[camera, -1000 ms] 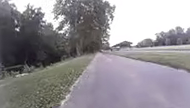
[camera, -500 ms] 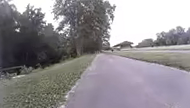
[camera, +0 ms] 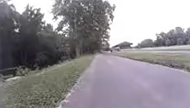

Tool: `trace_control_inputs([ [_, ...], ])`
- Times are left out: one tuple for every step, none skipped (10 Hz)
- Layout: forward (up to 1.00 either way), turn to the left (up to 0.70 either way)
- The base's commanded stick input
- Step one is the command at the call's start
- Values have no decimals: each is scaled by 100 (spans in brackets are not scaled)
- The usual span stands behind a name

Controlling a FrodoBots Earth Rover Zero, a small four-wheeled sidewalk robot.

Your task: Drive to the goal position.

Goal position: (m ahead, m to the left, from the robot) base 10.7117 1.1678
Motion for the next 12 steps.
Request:
trace_control_inputs([
  [70, -1],
  [70, -1],
  [70, -1],
  [70, -1],
  [70, -1],
  [70, -1],
  [70, -1],
  [70, -1],
  [70, -1],
  [70, -1],
  [70, -1],
  [70, -1],
])
